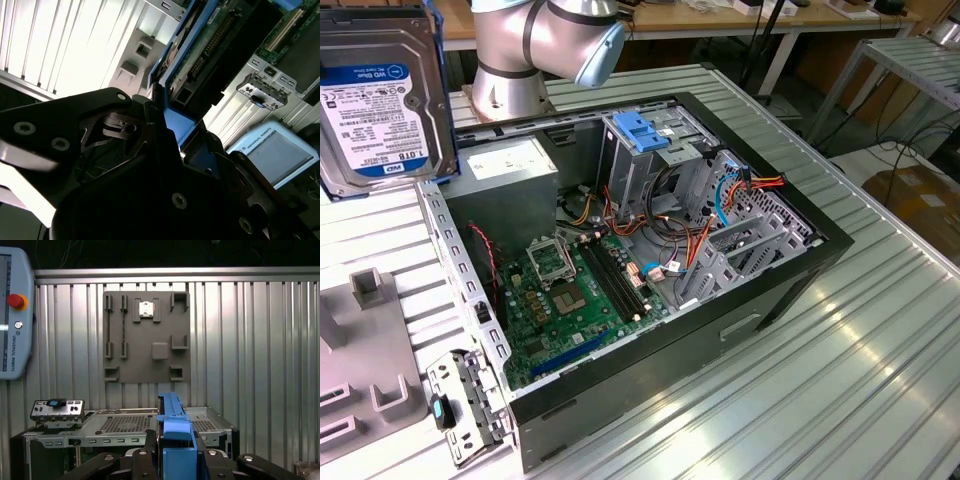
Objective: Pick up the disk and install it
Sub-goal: 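Pick up the disk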
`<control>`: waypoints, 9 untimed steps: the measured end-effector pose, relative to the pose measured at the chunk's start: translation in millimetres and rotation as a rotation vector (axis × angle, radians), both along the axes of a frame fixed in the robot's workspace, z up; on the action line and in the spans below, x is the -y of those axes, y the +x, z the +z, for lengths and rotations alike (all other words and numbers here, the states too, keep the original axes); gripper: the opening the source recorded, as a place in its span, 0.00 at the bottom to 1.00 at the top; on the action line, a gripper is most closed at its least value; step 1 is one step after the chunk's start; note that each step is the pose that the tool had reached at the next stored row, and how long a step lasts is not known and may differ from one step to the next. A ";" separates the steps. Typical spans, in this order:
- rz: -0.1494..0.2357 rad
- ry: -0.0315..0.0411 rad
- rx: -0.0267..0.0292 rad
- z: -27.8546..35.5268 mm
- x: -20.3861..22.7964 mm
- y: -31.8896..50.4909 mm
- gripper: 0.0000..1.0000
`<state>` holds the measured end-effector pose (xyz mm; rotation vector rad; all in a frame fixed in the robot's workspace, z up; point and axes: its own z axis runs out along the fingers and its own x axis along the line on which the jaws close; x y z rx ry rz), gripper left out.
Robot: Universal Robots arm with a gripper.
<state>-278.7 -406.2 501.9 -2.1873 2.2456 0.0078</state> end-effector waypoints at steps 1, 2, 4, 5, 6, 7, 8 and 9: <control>0.000 -0.0001 -0.0001 0.1 0.0 0.6 0.37; 0.000 0.0000 0.0000 0.0 0.0 1.2 0.37; 0.000 0.0000 0.0000 0.0 0.0 2.8 0.37; 0.000 0.0000 0.0000 0.0 0.0 3.4 0.37; 0.000 0.0000 0.0000 0.0 0.0 4.0 0.37; 0.000 0.0000 0.0000 0.0 0.0 5.3 0.37; 0.000 0.0000 0.0000 0.0 0.0 6.1 0.37; 0.000 0.0000 0.0000 0.0 0.0 7.0 0.37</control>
